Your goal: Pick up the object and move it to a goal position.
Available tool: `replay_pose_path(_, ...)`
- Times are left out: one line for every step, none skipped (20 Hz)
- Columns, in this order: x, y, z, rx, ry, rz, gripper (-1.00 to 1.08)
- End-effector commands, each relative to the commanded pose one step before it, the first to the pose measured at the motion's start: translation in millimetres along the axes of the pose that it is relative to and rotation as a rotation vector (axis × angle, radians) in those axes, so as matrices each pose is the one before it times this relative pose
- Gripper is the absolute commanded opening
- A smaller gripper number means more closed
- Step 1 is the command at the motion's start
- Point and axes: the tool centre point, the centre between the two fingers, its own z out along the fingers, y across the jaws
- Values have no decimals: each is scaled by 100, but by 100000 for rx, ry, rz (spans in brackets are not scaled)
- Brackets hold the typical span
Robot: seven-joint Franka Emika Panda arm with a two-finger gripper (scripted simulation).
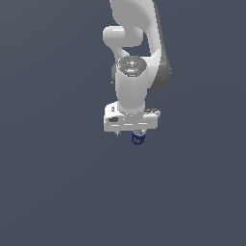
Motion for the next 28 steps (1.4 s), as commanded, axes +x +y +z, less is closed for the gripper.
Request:
replay_pose_path(-169, -194, 170, -121, -41, -1017, 100)
replay_pose_path(-134, -135, 135, -88, -26, -829, 100)
replay_pose_path(-164, -164, 165, -99, -37, -1021, 100)
replay_pose_path(-192, -196, 192, -113, -44, -1202, 100)
replay_pose_path(-218, -225, 216, -132, -46, -1362, 100)
replay_pose_path(-246, -255, 241, -154, -46, -1524, 100)
replay_pose_path(-273, -288, 265, -171, -48, -1695, 100)
replay_pose_path(-301, -324, 291, -181, -56, -1888, 100)
replay_pose_path(-330, -363, 316, -189, -63, -2084, 100)
replay_pose_path(-357, -402, 340, -199, -68, -2273, 100)
replay_pose_path(-384, -443, 362, -208, -72, -2465, 100)
replay_pose_path(-388, -460, 363, -202, -73, -2517, 100)
replay_pose_path(-357, -436, 332, -179, -67, -2345, 100)
replay_pose_path(-326, -409, 301, -157, -61, -2164, 100)
replay_pose_path(-295, -380, 272, -138, -55, -1983, 100)
replay_pose_path(-265, -350, 243, -119, -49, -1799, 100)
replay_pose_path(-235, -317, 215, -103, -43, -1614, 100)
replay_pose_path(-206, -283, 188, -87, -37, -1427, 100)
replay_pose_path(-177, -248, 162, -73, -32, -1238, 100)
replay_pose_path(-149, -211, 136, -60, -26, -1050, 100)
replay_pose_path(-121, -175, 111, -48, -21, -861, 100)
replay_pose_path(-93, -138, 86, -37, -16, -672, 100)
replay_pose_path(-67, -96, 61, -26, -12, -475, 100)
replay_pose_path(-40, -60, 36, -15, -7, -288, 100)
replay_pose_path(-13, -21, 12, -5, -2, -97, 100)
replay_pose_path(75, 79, -53, 60, -40, 539, 100)
replay_pose_path(-2, 1, 33, 0, 0, 0, 100)
replay_pose_path(-6, 4, 100, 0, 0, 0, 100)
